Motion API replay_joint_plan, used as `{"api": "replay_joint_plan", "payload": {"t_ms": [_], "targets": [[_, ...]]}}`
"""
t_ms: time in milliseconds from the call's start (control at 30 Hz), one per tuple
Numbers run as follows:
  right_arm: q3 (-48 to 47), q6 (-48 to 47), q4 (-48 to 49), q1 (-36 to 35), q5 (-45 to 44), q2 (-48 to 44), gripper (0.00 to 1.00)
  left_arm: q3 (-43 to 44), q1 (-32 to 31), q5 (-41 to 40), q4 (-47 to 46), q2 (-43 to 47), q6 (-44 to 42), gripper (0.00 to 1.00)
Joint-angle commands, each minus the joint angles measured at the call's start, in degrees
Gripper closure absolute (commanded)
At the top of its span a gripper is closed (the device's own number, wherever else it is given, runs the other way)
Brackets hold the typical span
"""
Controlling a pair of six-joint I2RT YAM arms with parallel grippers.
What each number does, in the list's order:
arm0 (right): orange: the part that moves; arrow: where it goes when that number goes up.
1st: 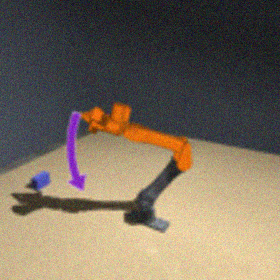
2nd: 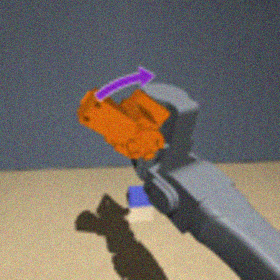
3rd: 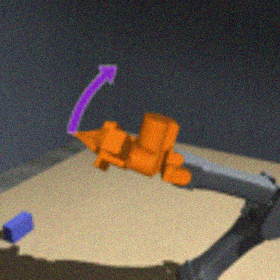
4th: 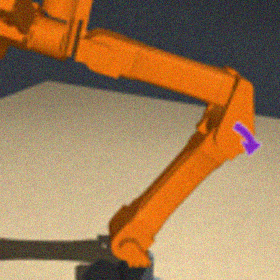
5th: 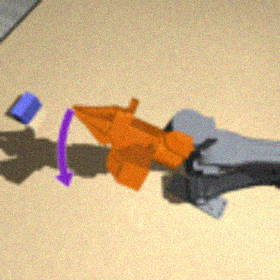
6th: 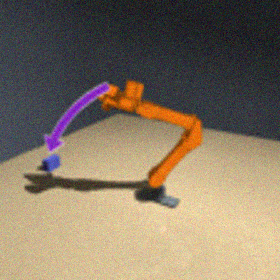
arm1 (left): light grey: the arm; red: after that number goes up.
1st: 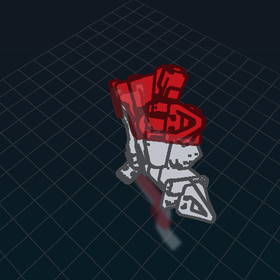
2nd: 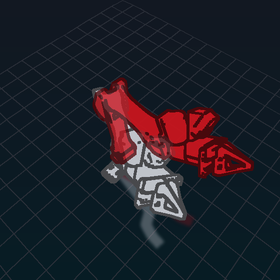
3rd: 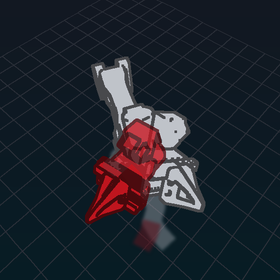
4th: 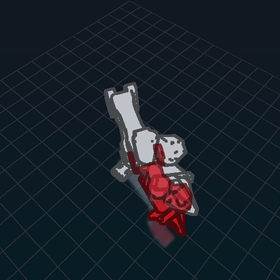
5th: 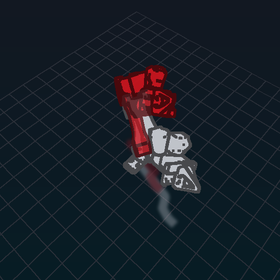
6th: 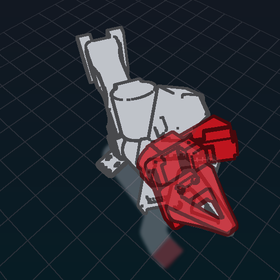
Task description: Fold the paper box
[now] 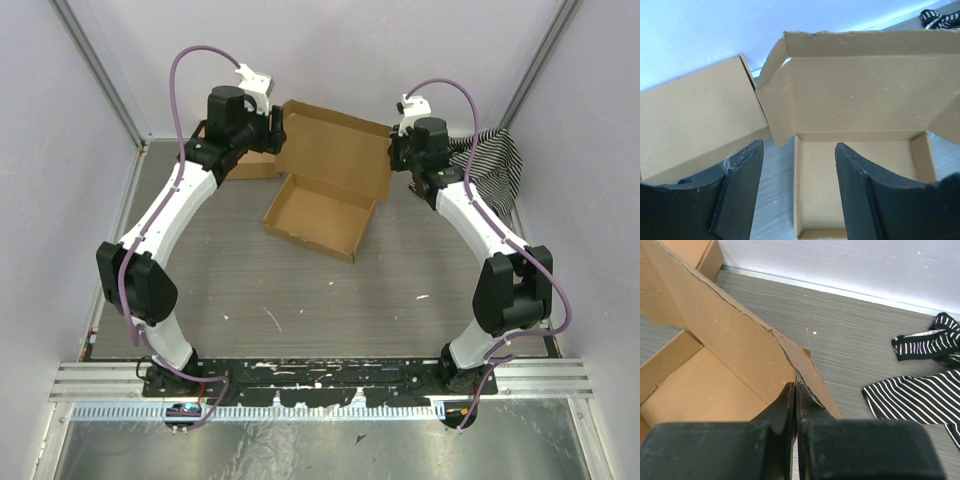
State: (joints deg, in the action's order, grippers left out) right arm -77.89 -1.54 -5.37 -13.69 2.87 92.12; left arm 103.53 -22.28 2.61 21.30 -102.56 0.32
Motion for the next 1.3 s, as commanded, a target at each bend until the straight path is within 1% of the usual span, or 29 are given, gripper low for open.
{"api": "replay_joint_plan", "payload": {"t_ms": [0, 67, 200, 400, 567, 800, 900, 1000, 1067, 1133, 1267], "targets": [[0.2, -3.9, 1.3, 0.1, 5.0, -4.8, 0.99, 2.4, 0.0, -1.4, -1.3, -5.0, -5.5, 0.34], [0.0, -4.4, 0.8, 0.4, 6.1, -5.0, 0.99, 2.5, 0.1, -0.2, -2.6, -6.7, -6.7, 0.35], [-0.5, -4.4, 0.2, 1.0, 7.8, -4.9, 0.99, 2.9, 1.9, 3.1, -4.8, -9.0, -5.6, 0.35], [-1.0, -4.4, -0.5, 1.2, 8.7, -4.3, 0.99, 4.5, 6.0, 6.5, -9.4, -12.6, -1.2, 0.35], [-1.5, -4.3, -1.0, 1.3, 9.4, -3.5, 0.99, 6.7, 8.1, 12.8, -12.1, -15.1, 3.5, 0.35], [-3.7, -4.3, -2.4, 1.3, 10.2, -2.0, 0.99, 9.4, 8.3, 22.9, -15.2, -18.9, 8.8, 0.38], [-4.4, -4.3, -2.9, 1.3, 10.5, -1.5, 0.99, 10.3, 8.3, 24.9, -16.2, -20.3, 10.2, 0.4], [-4.9, -4.3, -3.4, 1.2, 10.7, -1.2, 0.99, 11.1, 8.3, 24.9, -16.5, -21.9, 10.8, 0.42], [-5.0, -4.3, -3.6, 1.3, 10.6, -1.0, 0.99, 11.5, 8.4, 24.4, -16.5, -22.4, 11.0, 0.46], [-5.2, -4.3, -4.1, 1.3, 10.5, -0.7, 0.99, 11.5, 8.4, 23.7, -16.3, -22.4, 11.2, 0.59], [-6.9, -3.4, -5.4, 1.3, 9.3, 0.8, 0.99, 11.3, 8.4, 21.7, -14.9, -21.3, 11.4, 0.9]]}}
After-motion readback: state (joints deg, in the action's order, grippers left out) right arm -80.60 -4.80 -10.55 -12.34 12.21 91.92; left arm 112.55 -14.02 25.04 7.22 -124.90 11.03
